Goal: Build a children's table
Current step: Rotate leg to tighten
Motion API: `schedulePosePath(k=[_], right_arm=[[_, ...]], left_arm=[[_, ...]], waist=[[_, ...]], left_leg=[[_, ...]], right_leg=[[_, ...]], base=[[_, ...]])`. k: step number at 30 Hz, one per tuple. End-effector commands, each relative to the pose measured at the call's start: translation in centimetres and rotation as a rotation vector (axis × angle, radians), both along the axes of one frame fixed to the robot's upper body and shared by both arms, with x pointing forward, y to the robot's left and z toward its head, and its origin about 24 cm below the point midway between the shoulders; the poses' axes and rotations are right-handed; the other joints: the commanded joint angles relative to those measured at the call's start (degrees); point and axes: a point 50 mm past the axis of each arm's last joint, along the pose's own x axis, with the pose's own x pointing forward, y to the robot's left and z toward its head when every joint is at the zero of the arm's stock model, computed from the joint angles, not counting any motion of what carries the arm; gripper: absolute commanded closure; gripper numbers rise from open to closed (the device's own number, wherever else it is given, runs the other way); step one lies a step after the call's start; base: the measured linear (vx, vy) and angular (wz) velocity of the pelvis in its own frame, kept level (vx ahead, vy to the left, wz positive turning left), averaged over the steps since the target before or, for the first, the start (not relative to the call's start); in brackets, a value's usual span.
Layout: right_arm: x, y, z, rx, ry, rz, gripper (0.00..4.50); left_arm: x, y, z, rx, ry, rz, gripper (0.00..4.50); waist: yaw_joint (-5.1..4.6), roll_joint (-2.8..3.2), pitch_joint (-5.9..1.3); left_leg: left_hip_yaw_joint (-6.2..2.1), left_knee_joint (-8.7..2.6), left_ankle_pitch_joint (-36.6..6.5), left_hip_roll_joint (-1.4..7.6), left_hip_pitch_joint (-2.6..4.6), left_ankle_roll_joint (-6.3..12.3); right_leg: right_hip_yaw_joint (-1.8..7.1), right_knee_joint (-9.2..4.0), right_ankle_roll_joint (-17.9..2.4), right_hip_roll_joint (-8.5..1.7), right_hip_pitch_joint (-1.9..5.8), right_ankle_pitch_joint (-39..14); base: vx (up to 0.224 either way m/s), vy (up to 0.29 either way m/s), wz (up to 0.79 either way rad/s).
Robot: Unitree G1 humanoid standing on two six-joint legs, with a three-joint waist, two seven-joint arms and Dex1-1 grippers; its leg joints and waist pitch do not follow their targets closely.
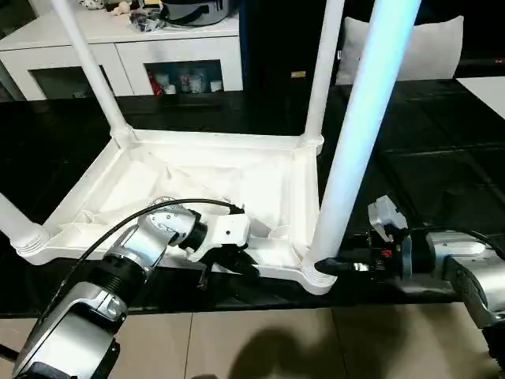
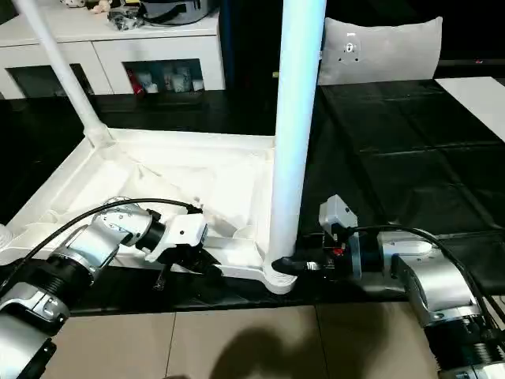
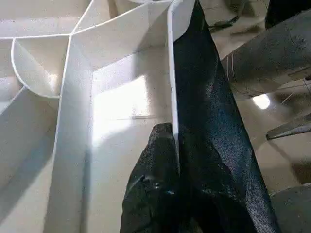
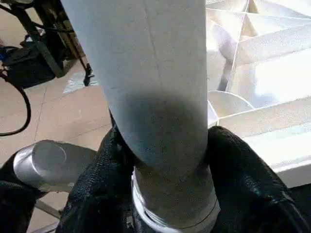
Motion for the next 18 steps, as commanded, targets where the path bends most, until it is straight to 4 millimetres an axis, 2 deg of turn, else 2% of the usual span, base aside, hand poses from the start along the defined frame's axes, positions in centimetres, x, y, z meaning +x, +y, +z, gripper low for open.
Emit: schedulePosePath(k=[1,4,6,7,8,9,10,11,12,13,15,17,18], right_arm=[[-0.3,1.1,0.2,0.079,0.031,0.038,2.55],[-0.2,1.6,0.1,0.085,0.017,-0.011,2.55],[0.4,2.0,-0.7,0.033,-0.005,-0.141,2.55],[1.4,2.1,-1.3,-0.001,0.005,-0.270,2.55],[2.0,2.1,-1.8,-0.020,0.016,-0.347,2.55],[2.4,2.1,-2.0,-0.024,0.023,-0.397,2.55],[3.7,2.2,-2.5,-0.035,0.053,-0.559,2.55],[3.8,2.3,-2.5,-0.035,0.057,-0.582,2.55],[4.4,2.5,-2.7,-0.042,0.062,-0.649,2.55],[5.0,2.8,-2.8,-0.057,0.059,-0.729,2.55],[5.4,3.2,-2.9,-0.064,0.058,-0.785,2.55],[5.8,3.8,-2.6,-0.022,0.016,-0.817,2.55],[5.8,3.8,-2.6,-0.022,0.016,-0.817,2.20]], left_arm=[[-0.1,-0.8,-0.2,-0.010,0.028,-0.002,4.50],[0.3,-1.1,0.0,-0.049,0.044,0.052,4.50],[1.0,-1.5,0.0,-0.066,0.036,0.168,4.50],[1.4,-1.9,0.0,-0.098,0.033,0.247,4.50],[1.7,-2.3,0.0,-0.119,0.033,0.289,4.50],[1.8,-2.5,0.0,-0.137,0.043,0.318,4.50],[2.2,-3.4,0.2,-0.192,0.076,0.409,4.50],[2.2,-3.5,0.2,-0.200,0.082,0.422,4.50],[2.4,-4.0,0.2,-0.208,0.081,0.466,4.50],[2.6,-4.5,0.2,-0.207,0.065,0.514,4.50],[2.9,-5.1,0.1,-0.205,0.042,0.568,4.50],[3.1,-5.7,0.2,-0.203,0.013,0.614,4.50],[3.1,-5.7,0.2,-0.203,0.013,0.614,4.50]], waist=[[-0.07,-1.38,-3.59],[-0.09,-1.36,-3.50],[-0.31,-1.12,-3.32],[-0.70,-1.15,-3.13],[-0.80,-1.15,-3.10],[-1.32,-1.26,-3.09],[-2.18,-1.20,-3.09],[-2.48,-0.99,-3.04],[-2.82,-1.04,-3.07],[-3.49,-0.99,-3.16],[-3.94,-1.08,-3.23],[-4.03,-1.22,-3.24],[-3.97,-1.15,-3.27]], left_leg=[[-0.12,-3.62,-7.9,1.89,-0.42,4.75],[-0.14,-3.72,-8.0,1.79,-0.42,4.52],[-0.11,-3.77,-8.8,1.63,-0.28,3.70],[-0.11,-3.85,-9.7,1.33,-0.31,2.85],[-0.24,-3.90,-10.1,1.16,-0.30,2.40],[-0.33,-3.95,-10.7,0.93,-0.25,1.69],[-0.39,-3.94,-10.9,0.79,-0.29,1.37],[-0.45,-3.96,-11.4,0.82,-0.34,1.21],[-0.50,-3.94,-11.8,0.79,-0.24,1.16],[-0.58,-3.97,-11.7,0.81,-0.46,1.47],[-0.47,-3.86,-11.6,0.66,-0.34,1.96],[-0.22,-3.71,-11.2,0.48,-0.29,3.21],[-0.20,-3.71,-11.0,0.53,-0.32,3.44]], right_leg=[[2.52,-3.81,-9.8,-3.38,3.50,-19.6],[2.45,-3.95,-9.2,-3.30,3.48,-20.9],[2.37,-4.34,-8.5,-3.21,3.20,-23.0],[2.16,-4.69,-7.5,-3.10,3.23,-25.8],[1.94,-4.91,-6.8,-3.17,3.28,-27.6],[1.70,-5.24,-5.5,-3.14,3.36,-29.8],[1.63,-5.26,-5.6,-3.10,3.26,-30.2],[1.55,-5.37,-5.6,-3.13,3.16,-30.6],[1.44,-5.53,-5.4,-3.06,3.16,-30.7],[1.53,-5.49,-5.6,-3.04,3.27,-29.2],[1.54,-5.55,-6.0,-2.93,3.17,-28.0],[1.65,-5.75,-5.8,-2.88,3.11,-28.0],[1.68,-5.75,-5.8,-2.98,3.08,-28.0]], base=[[0.000,0.000,0.00],[0.000,0.000,0.00],[0.000,0.000,0.00],[0.000,0.000,0.00],[0.000,0.000,0.00],[0.000,0.000,0.00],[0.000,0.000,0.00],[0.000,0.000,0.00],[0.000,0.000,0.00],[0.000,0.000,0.00],[0.000,0.000,0.00],[0.000,0.000,0.00],[0.000,0.000,0.00]])
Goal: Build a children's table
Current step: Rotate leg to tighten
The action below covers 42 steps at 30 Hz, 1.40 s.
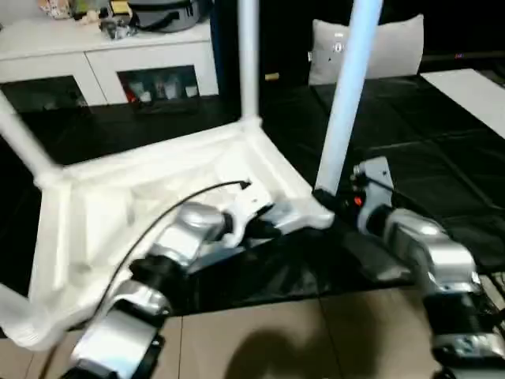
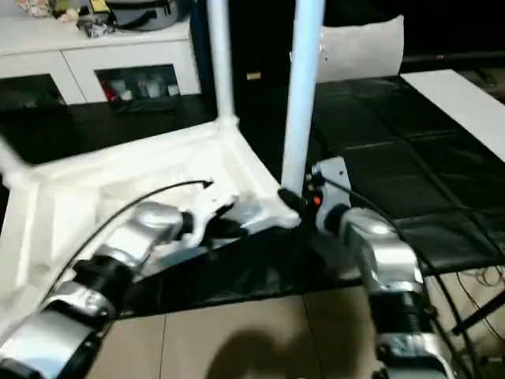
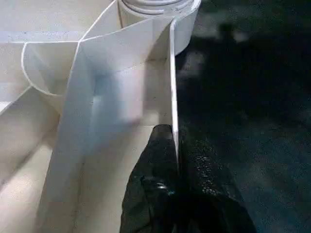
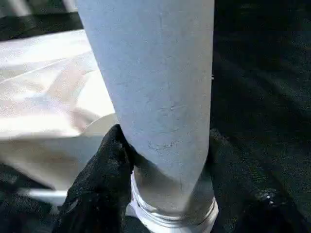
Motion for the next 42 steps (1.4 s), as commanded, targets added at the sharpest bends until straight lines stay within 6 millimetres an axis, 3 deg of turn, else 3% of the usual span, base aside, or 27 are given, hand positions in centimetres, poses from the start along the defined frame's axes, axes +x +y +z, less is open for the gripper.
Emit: schedulePosePath(k=[1,8,12,14,17,20,23,26,27,32,35,38,39,42], right_arm=[[-0.3,1.5,-1.5,0.056,0.039,0.007,1.85],[-0.7,1.1,-1.3,0.047,-0.004,0.025,1.31],[-1.5,-0.9,-0.7,0.041,-0.046,0.128,0.99],[-2.1,-1.8,-0.1,0.030,-0.073,0.210,0.99],[-2.8,-2.9,0.5,0.008,-0.084,0.291,0.74],[-2.9,-4.0,0.9,-0.083,-0.108,0.328,0.46],[-3.4,-4.0,1.2,-0.097,-0.114,0.459,0.46],[-3.9,-3.8,1.3,-0.075,-0.093,0.540,0.46],[-4.3,-3.6,1.3,-0.061,-0.074,0.605,0.46],[-4.4,-3.1,1.4,-0.050,-0.059,0.697,0.87],[-4.7,-2.7,1.1,-0.016,-0.028,0.752,1.25],[-4.9,-2.5,1.0,-0.004,-0.019,0.784,1.34],[-4.9,-2.4,1.0,-0.004,-0.019,0.786,1.60],[-5.0,-2.3,0.9,0.015,-0.005,0.816,1.81]], left_arm=[[0.4,-1.3,1.0,-0.022,-0.068,0.016,4.50],[0.2,-1.0,1.0,0.019,-0.106,-0.015,4.50],[-0.2,0.4,0.6,0.055,-0.107,-0.096,4.50],[-0.5,1.1,0.3,0.078,-0.109,-0.138,4.50],[-0.8,1.8,0.2,0.092,-0.112,-0.201,4.50],[-1.2,2.4,0.2,0.090,-0.094,-0.266,4.50],[-1.8,3.0,0.2,0.122,-0.070,-0.365,4.50],[-2.0,3.3,0.2,0.136,-0.060,-0.407,4.50],[-2.3,3.5,0.2,0.141,-0.053,-0.451,4.50],[-3.0,3.9,0.5,0.142,-0.031,-0.552,4.50],[-3.2,4.0,0.5,0.145,-0.018,-0.593,4.50],[-3.3,4.1,0.5,0.144,-0.013,-0.607,4.50],[-3.3,4.1,0.5,0.144,-0.013,-0.608,4.50],[-3.4,4.2,0.6,0.142,-0.009,-0.618,4.50]], waist=[[0.45,-1.24,-3.25],[0.86,-1.00,-3.35],[1.36,-0.77,-3.40],[1.69,-0.80,-3.58],[1.84,-0.79,-3.50],[1.85,-0.76,-3.31],[2.01,-0.90,-3.27],[2.31,-0.84,-3.33],[2.46,-1.07,-3.34],[3.27,-1.05,-3.42],[3.64,-1.38,-3.31],[3.73,-1.33,-3.30],[3.90,-1.49,-3.32],[4.20,-1.53,-3.41]], left_leg=[[-0.23,-3.87,-10.6,0.70,-0.60,4.11],[-0.39,-4.05,-9.6,1.11,-0.74,4.60],[-0.34,-3.98,-9.8,1.19,-0.75,5.18],[-0.37,-3.85,-8.4,1.36,-0.86,5.73],[-0.31,-3.81,-8.3,1.48,-0.88,6.40],[-0.20,-3.93,-9.8,1.53,-0.67,5.79],[-0.21,-3.99,-11.2,1.48,-0.60,5.65],[-0.22,-3.93,-10.4,1.74,-0.65,6.11],[-0.18,-3.94,-10.2,1.77,-0.63,6.26],[-0.21,-3.97,-9.4,2.14,-0.62,6.20],[-0.14,-4.04,-9.8,2.11,-0.45,5.74],[-0.14,-4.05,-9.8,2.15,-0.42,5.48],[-0.12,-4.01,-9.6,2.12,-0.46,5.45],[-0.08,-3.93,-8.8,2.09,-0.44,5.42]], right_leg=[[1.73,-5.55,-5.6,-3.00,3.14,-27.7],[2.01,-4.81,-7.4,-3.02,3.43,-22.4],[2.11,-4.81,-7.5,-3.10,3.60,-21.6],[2.19,-4.26,-8.8,-3.09,3.77,-18.3],[2.19,-4.20,-9.3,-3.03,3.73,-17.9],[2.21,-4.42,-9.5,-3.09,3.49,-19.8],[2.15,-4.60,-8.9,-3.12,3.50,-22.0],[2.27,-4.31,-9.4,-3.13,3.45,-20.7],[2.24,-4.24,-9.8,-3.14,3.46,-20.2],[2.49,-3.81,-10.8,-3.40,3.34,-19.0],[2.52,-3.91,-10.3,-3.43,3.26,-20.7],[2.60,-3.96,-10.0,-3.39,3.19,-21.0],[2.64,-3.91,-9.9,-3.44,3.23,-20.8],[2.66,-3.83,-9.8,-3.41,3.21,-20.5]], base=[[0.000,0.000,0.00],[0.000,0.000,0.00],[0.000,0.000,0.00],[0.000,0.000,0.00],[0.000,0.000,0.00],[0.000,0.000,0.00],[0.000,0.000,0.00],[0.000,0.000,0.00],[0.000,0.000,0.00],[0.000,0.000,0.00],[0.000,0.000,0.00],[0.000,0.000,0.00],[0.000,0.000,0.00],[0.000,0.000,0.00]])
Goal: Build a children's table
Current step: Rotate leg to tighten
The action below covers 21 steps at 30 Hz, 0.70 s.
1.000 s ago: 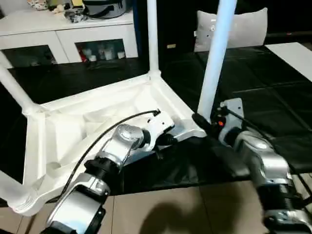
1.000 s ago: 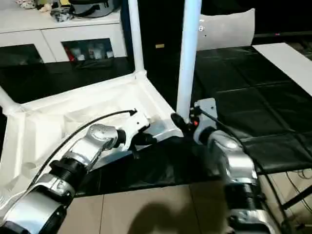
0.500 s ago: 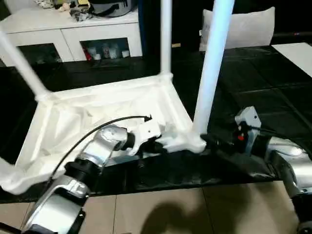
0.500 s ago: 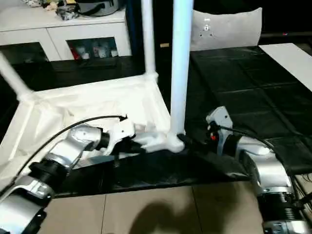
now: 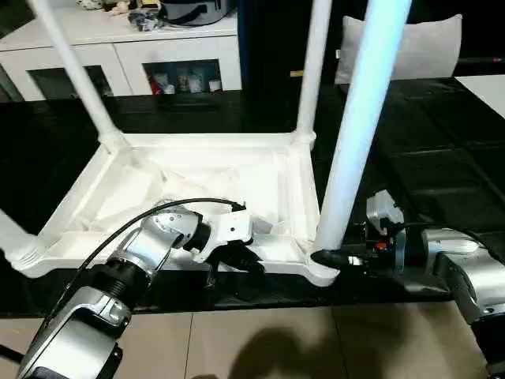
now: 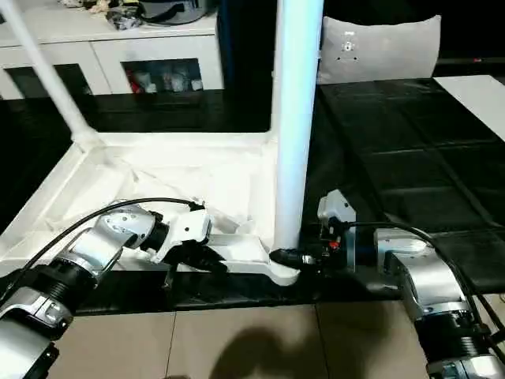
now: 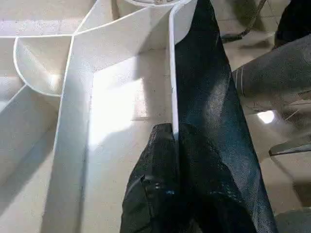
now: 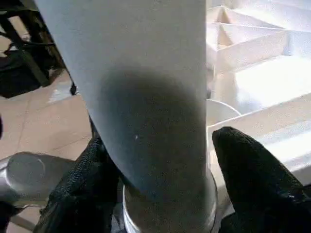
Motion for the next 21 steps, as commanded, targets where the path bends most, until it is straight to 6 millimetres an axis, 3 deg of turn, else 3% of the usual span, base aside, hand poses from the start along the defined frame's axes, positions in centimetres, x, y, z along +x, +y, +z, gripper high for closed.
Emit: schedulePosePath(k=[1,7,17,18,19,20,21], right_arm=[[0.2,0.3,0.6,0.018,-0.005,0.034,1.81],[-0.1,0.5,0.5,0.036,0.011,0.047,2.31],[-0.4,1.5,0.1,0.071,0.036,-0.080,2.41],[0.0,1.7,-0.2,0.046,0.033,-0.150,2.41],[0.6,1.9,-0.7,0.016,0.028,-0.229,2.41],[1.4,2.2,-1.3,-0.019,0.031,-0.357,2.41],[1.4,2.2,-1.3,-0.020,0.032,-0.359,2.41]], left_arm=[[-0.6,-0.2,-0.1,0.032,0.015,-0.083,4.50],[-0.7,-0.1,-0.2,0.035,0.023,-0.086,4.50],[-0.8,-0.3,-0.6,0.002,0.061,0.003,4.50],[-0.7,-0.4,-0.6,-0.009,0.068,0.031,4.50],[-0.5,-0.6,-0.6,-0.025,0.070,0.080,4.50],[0.1,-1.1,-0.6,-0.048,0.058,0.163,4.50],[0.1,-1.1,-0.6,-0.048,0.058,0.164,4.50]], waist=[[-0.15,-1.51,-3.56],[-0.16,-1.46,-3.58],[-0.33,-1.41,-3.35],[-0.75,-1.37,-3.20],[-1.00,-0.81,-3.05],[-1.39,-1.01,-2.95],[-2.15,-1.14,-2.86]], left_leg=[[-0.12,-3.70,-8.6,2.04,-0.36,5.07],[-0.13,-3.68,-8.4,1.97,-0.39,4.96],[-0.18,-3.95,-9.1,1.87,-0.33,4.07],[-0.16,-4.03,-10.6,1.72,-0.31,3.43],[-0.26,-4.04,-11.6,1.51,-0.13,3.02],[-0.19,-4.13,-11.9,1.47,-0.22,2.64],[-0.29,-4.13,-12.5,1.12,-0.22,1.64]], right_leg=[[2.62,-3.82,-9.8,-3.42,3.37,-20.1],[2.56,-3.81,-9.7,-3.34,3.42,-20.0],[2.52,-4.22,-8.3,-3.29,3.34,-22.8],[2.45,-4.52,-7.3,-3.32,3.23,-25.8],[2.31,-4.88,-6.6,-3.30,3.09,-28.1],[2.28,-5.10,-6.1,-3.19,3.08,-28.9],[1.97,-5.31,-5.5,-3.02,2.97,-30.5]], base=[[0.000,0.000,0.00],[0.000,0.000,0.00],[0.000,0.000,0.00],[0.000,0.000,0.00],[0.000,0.000,0.00],[0.000,0.000,0.00],[0.000,0.000,0.00]])
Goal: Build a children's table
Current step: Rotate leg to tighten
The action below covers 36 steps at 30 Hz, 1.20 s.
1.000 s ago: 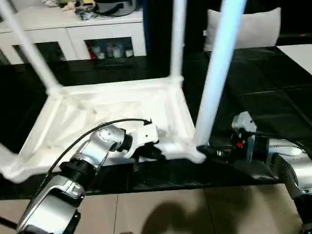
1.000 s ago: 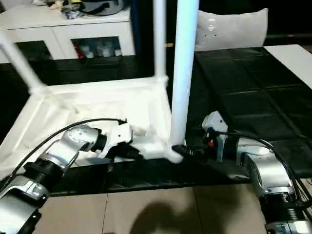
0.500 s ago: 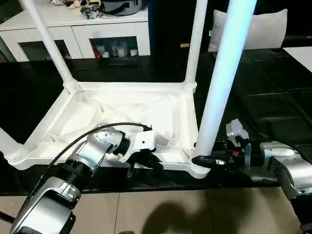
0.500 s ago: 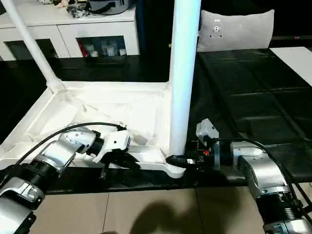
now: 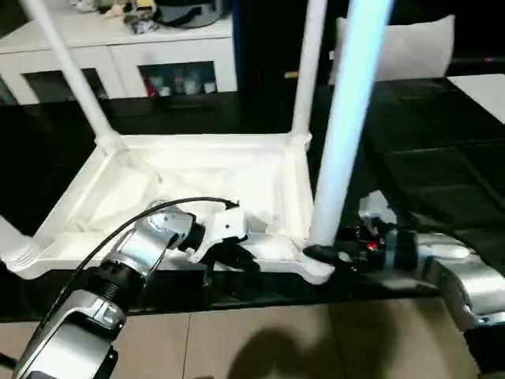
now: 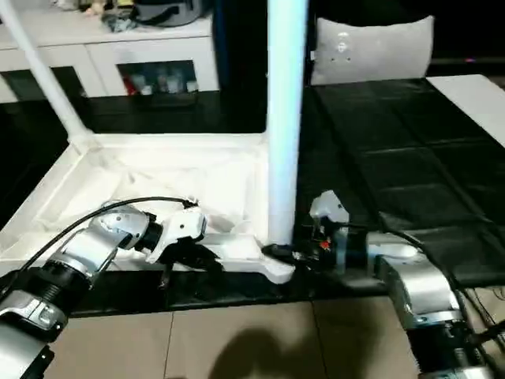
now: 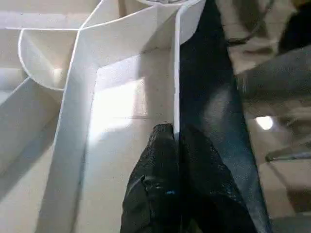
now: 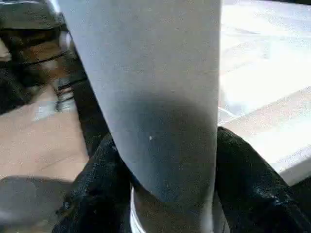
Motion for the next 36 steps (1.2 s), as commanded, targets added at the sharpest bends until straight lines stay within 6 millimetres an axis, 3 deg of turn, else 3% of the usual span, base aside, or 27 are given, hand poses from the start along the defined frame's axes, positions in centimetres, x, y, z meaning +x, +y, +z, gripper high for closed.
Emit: schedulePosePath(k=[1,2,3,5,7,8,10,12,18,19,20,26,30,36], right_arm=[[1.2,0.3,-1.2,-0.051,0.054,-0.195,2.41],[1.2,0.3,-1.2,-0.051,0.054,-0.195,2.42],[2.4,0.8,-1.9,-0.114,0.069,-0.428,2.42],[2.7,1.0,-2.1,-0.138,0.068,-0.495,2.42],[2.8,1.7,-2.2,-0.135,0.059,-0.555,2.42],[2.8,1.8,-2.2,-0.127,0.060,-0.560,2.42],[2.8,2.7,-2.1,-0.098,0.045,-0.568,1.79],[2.6,3.2,-2.1,-0.086,0.036,-0.553,1.79],[2.6,3.2,-1.8,-0.075,0.018,-0.571,1.26],[2.6,3.0,-1.7,-0.071,0.011,-0.576,1.14],[2.6,3.0,-1.7,-0.071,0.011,-0.576,0.93],[1.9,1.6,-1.5,-0.068,-0.012,-0.475,0.52],[1.2,0.0,-1.1,-0.078,-0.035,-0.388,0.41],[1.0,-2.0,0.0,-0.089,-0.102,-0.314,0.11]], left_arm=[[0.0,-1.9,-0.3,-0.045,0.009,0.042,4.50],[0.0,-1.9,-0.3,-0.045,0.009,0.042,4.50],[1.2,-3.1,-0.2,-0.081,-0.023,0.232,4.50],[1.6,-3.5,-0.2,-0.097,-0.025,0.302,4.50],[1.9,-4.6,-0.1,-0.113,-0.044,0.380,4.50],[1.9,-4.8,0.0,-0.112,-0.048,0.384,4.50],[1.8,-5.6,0.2,-0.117,-0.064,0.395,4.50],[1.7,-6.0,0.4,-0.121,-0.074,0.381,4.50],[1.7,-5.5,0.3,-0.099,-0.105,0.364,4.50],[1.7,-5.4,0.3,-0.095,-0.107,0.364,4.50],[1.7,-5.4,0.3,-0.095,-0.107,0.364,4.50],[1.7,-4.7,0.1,-0.083,-0.119,0.355,4.50],[1.3,-4.2,0.1,-0.091,-0.128,0.294,4.50],[0.4,-3.5,-0.2,-0.063,-0.126,0.185,4.50]], waist=[[-0.64,-0.91,-2.80],[-0.99,-1.06,-2.77],[-1.64,-0.65,-2.73],[-2.42,-0.95,-2.72],[-3.01,-0.91,-2.68],[-2.99,-0.83,-2.73],[-3.03,-0.67,-2.96],[-2.95,-0.61,-3.00],[-2.75,-0.53,-3.08],[-2.82,0.18,-3.02],[-2.85,-0.12,-3.09],[-2.74,-0.04,-3.07],[-2.44,-0.39,-3.13],[-2.36,-0.60,-3.47]], left_leg=[[-0.52,-4.22,-13.1,0.88,-0.53,1.45],[-0.48,-4.17,-13.5,0.79,-0.39,1.40],[-0.57,-4.09,-14.4,0.72,-0.37,1.45],[-0.65,-3.99,-16.0,0.56,0.00,0.84],[-0.62,-3.89,-16.7,0.39,0.07,1.61],[-0.68,-4.00,-16.7,0.48,0.05,1.92],[-0.71,-4.28,-16.0,0.62,-0.20,2.98],[-0.71,-4.39,-15.4,0.76,-0.31,3.31],[-0.60,-4.55,-14.2,1.00,-0.44,3.59],[-0.64,-4.63,-14.7,1.08,-0.34,3.28],[-0.63,-4.58,-14.7,0.97,-0.40,3.26],[-0.61,-4.57,-14.5,1.14,-0.49,3.81],[-0.53,-4.41,-13.1,1.11,-0.73,4.89],[-0.44,-4.10,-9.9,1.27,-0.91,6.06]], right_leg=[[1.69,-5.52,-4.4,-3.11,3.12,-32.5],[1.59,-5.84,-3.9,-3.00,2.97,-33.2],[1.56,-5.90,-3.7,-2.98,2.76,-34.0],[1.13,-6.40,-3.5,-2.81,2.53,-34.8],[0.96,-6.84,-2.8,-2.78,2.52,-35.5],[1.00,-6.86,-2.7,-2.82,2.56,-35.1],[1.17,-6.68,-3.0,-2.83,2.86,-32.2],[1.38,-6.56,-3.5,-2.88,2.90,-30.8],[1.85,-5.95,-5.4,-3.06,3.15,-26.9],[1.83,-6.12,-5.4,-3.01,3.11,-26.9],[1.82,-5.94,-5.6,-2.95,3.24,-26.3],[1.94,-5.83,-5.9,-3.01,3.36,-25.6],[1.98,-5.74,-6.0,-3.10,3.59,-25.1],[2.02,-5.16,-7.7,-3.24,3.72,-22.0]], base=[[0.000,0.000,0.00],[0.000,0.000,0.00],[0.000,0.000,0.00],[0.000,0.000,0.00],[0.000,0.000,0.00],[0.000,0.000,0.00],[0.000,0.000,0.00],[0.000,0.000,0.00],[0.000,0.000,0.00],[0.000,0.000,0.00],[0.000,0.000,0.00],[0.000,0.000,0.00],[0.000,0.000,0.00],[0.000,0.000,0.00]])
